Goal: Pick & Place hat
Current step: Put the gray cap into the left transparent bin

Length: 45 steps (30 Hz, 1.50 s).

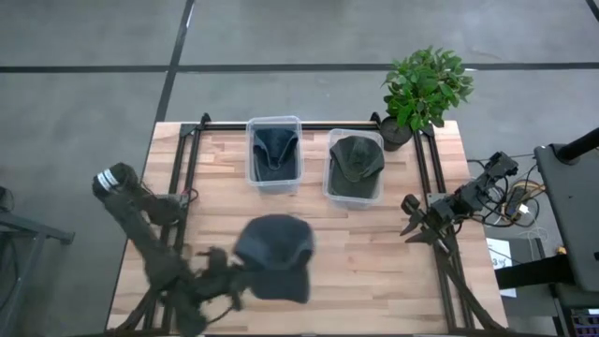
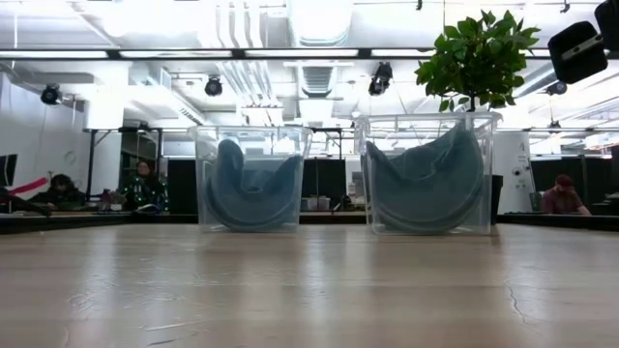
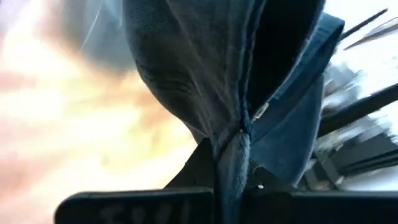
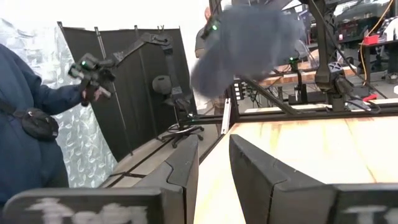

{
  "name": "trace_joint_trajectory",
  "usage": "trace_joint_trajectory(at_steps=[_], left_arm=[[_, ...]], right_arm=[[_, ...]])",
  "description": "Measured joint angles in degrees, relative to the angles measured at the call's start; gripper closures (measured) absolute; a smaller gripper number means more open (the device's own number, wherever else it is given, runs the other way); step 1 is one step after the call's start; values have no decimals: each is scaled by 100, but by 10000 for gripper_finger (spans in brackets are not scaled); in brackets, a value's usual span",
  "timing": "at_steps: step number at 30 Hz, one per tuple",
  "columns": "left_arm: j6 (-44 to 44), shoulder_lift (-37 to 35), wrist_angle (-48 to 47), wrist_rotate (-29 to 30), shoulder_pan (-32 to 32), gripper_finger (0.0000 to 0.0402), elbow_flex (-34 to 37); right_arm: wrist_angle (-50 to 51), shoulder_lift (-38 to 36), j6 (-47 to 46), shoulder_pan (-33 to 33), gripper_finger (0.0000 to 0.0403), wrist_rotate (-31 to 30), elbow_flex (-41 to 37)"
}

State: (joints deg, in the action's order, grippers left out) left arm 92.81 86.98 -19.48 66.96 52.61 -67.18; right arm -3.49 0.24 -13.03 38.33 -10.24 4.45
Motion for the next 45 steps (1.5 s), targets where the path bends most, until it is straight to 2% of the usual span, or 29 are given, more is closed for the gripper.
trace_joint_trajectory(at_steps=[3, 6, 16, 20, 24, 31, 34, 38, 41, 45], left_arm=[[-835, -86, 378, 1182, 548, 397, 3], [-1416, -90, 596, 1633, 884, 397, 4], [-2844, -79, 608, 1565, 1064, 397, 6], [-3336, -81, 886, 1504, 1085, 397, -4], [-3401, -83, 1225, 1596, 1083, 397, -4], [-2224, -87, 2039, 1994, 650, 397, -151], [-1926, -94, 2249, 1654, 342, 397, -296], [-2350, -94, 2333, 493, 67, 397, -409], [-3301, -94, 3240, -391, -1, 397, -386], [-5401, -79, 5115, -1865, -3, 397, -378]], right_arm=[[15, 4, 15, 2, 316, 0, -2], [24, 23, 15, 2, 316, 0, -2], [25, 36, 17, 2, 316, -2, -2], [26, 36, 59, 0, 316, -2, -2], [26, 34, 122, 1, 316, -4, -2], [24, 34, 63, 2, 316, -7, -2], [23, 34, -34, 2, 316, -7, -4], [24, 32, -37, 0, 316, -9, -4], [22, 30, -46, 1, 316, -8, -4], [22, 30, -10, 2, 316, -9, -4]])
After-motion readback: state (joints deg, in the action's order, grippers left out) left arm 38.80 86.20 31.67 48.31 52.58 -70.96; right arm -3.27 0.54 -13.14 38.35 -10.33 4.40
